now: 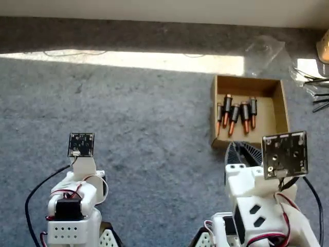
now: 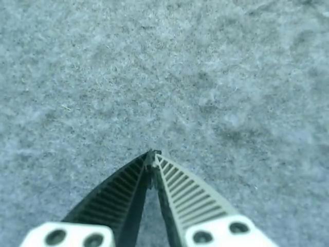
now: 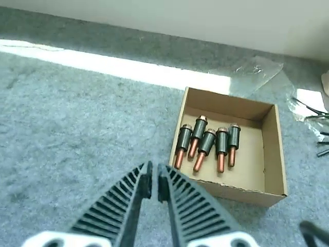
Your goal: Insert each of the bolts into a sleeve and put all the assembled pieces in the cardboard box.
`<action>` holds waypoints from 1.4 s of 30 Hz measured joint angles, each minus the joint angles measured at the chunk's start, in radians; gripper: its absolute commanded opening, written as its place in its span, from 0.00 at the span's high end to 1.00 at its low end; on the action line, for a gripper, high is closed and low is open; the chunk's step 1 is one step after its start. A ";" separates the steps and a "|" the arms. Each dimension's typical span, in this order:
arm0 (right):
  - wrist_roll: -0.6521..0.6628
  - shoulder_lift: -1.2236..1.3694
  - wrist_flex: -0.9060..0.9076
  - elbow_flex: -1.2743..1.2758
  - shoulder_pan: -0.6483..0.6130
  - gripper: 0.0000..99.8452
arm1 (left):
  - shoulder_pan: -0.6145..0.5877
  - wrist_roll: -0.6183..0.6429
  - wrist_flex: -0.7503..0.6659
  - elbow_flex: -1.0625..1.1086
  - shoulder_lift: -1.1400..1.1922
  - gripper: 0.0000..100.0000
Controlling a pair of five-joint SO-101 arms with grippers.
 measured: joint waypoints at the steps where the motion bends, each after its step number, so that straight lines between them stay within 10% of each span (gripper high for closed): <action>1: 0.000 -0.052 -0.029 0.060 -0.002 0.99 | 0.000 0.000 0.000 0.000 0.000 0.99; 42: 0.000 -0.318 -0.298 0.661 0.169 0.99 | 0.000 0.000 0.000 0.000 0.000 0.99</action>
